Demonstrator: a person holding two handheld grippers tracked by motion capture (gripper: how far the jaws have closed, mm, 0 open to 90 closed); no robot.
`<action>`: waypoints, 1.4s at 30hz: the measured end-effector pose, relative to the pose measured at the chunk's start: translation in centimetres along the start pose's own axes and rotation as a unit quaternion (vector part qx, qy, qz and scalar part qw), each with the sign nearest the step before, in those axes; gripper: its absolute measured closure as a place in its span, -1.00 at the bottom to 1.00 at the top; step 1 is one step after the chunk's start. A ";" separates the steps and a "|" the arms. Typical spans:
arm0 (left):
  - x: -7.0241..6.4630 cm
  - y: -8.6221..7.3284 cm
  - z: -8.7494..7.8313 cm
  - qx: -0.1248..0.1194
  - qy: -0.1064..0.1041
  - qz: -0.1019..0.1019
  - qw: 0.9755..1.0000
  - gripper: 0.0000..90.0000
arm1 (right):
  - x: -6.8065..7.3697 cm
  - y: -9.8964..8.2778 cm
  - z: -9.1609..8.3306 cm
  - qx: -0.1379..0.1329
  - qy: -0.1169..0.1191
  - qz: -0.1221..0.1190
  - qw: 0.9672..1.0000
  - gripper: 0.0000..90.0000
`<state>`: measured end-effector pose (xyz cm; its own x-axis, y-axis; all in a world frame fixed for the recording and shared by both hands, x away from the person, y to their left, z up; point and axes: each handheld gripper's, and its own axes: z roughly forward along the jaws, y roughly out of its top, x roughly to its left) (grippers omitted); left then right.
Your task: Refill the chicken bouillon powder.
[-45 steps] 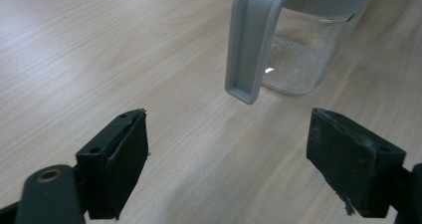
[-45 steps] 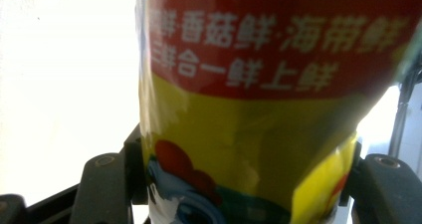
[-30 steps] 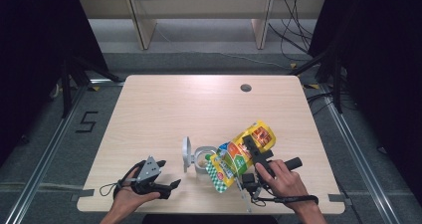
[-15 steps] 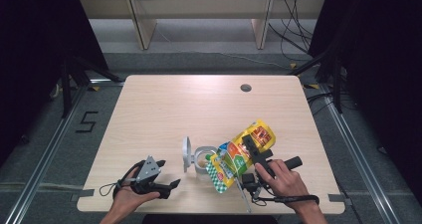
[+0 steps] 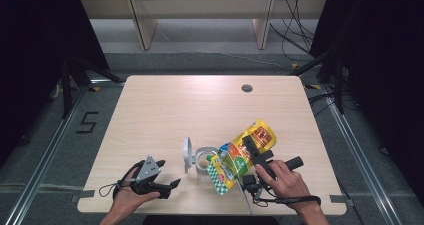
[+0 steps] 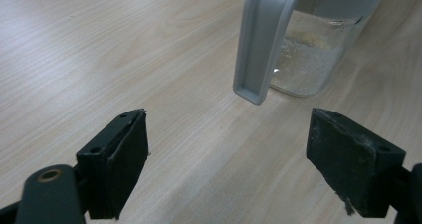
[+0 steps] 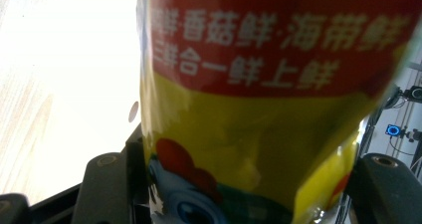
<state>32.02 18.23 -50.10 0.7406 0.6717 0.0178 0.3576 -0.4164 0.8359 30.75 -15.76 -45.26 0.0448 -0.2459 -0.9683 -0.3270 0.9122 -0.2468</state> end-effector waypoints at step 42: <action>0.0 0.0 0.0 0.005 -0.001 0.001 1.000 -0.64 | -0.4 0.0 -0.3 0.004 0.002 -0.017 1.000 -0.15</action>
<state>32.04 18.20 -50.13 0.7423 0.6698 0.0192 0.3610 -0.4239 0.8307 30.43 -15.77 -44.88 0.0517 -0.2789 -0.9589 -0.3187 0.9054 -0.2806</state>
